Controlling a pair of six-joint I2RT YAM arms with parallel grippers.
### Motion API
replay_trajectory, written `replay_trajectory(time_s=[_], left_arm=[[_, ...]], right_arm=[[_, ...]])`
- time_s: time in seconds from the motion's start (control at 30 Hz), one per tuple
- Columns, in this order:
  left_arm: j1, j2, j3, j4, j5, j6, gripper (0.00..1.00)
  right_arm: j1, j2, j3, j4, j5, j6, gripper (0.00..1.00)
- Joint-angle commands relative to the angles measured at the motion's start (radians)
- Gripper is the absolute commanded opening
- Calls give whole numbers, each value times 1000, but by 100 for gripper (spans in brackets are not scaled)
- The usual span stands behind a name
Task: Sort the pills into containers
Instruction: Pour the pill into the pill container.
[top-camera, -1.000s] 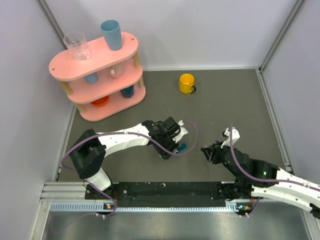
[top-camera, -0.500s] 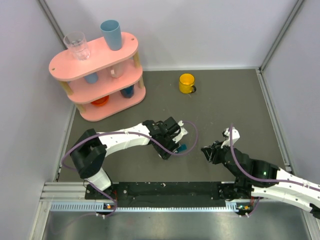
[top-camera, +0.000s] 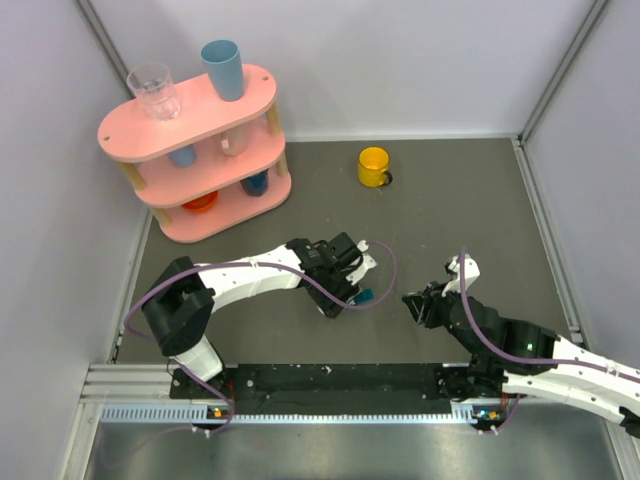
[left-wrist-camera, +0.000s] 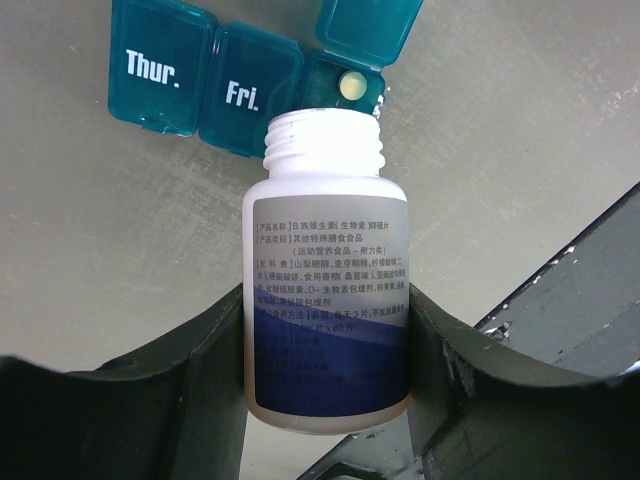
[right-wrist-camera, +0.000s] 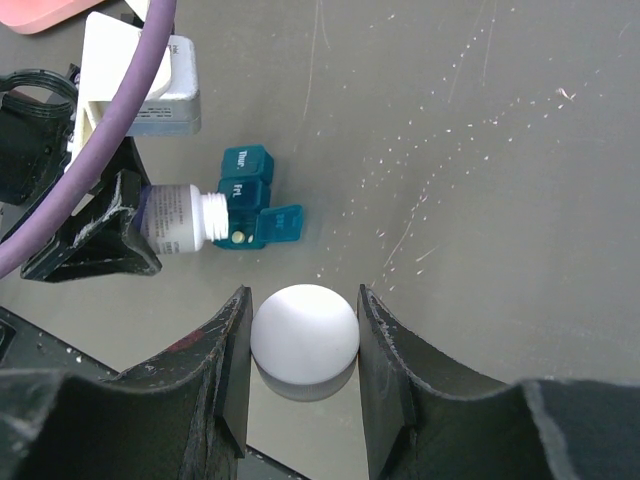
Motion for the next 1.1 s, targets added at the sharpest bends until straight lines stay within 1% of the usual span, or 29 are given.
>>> replay_trajectory(time_s=[0.0,1.07], left_arm=[[-3,7,40,-15,-12,15,0],[-3,28,71,-55,-6,18,0]], right_arm=[[-10,-16,-9,20,4,11,0],[-10,-26,-19,20,3,16,0]])
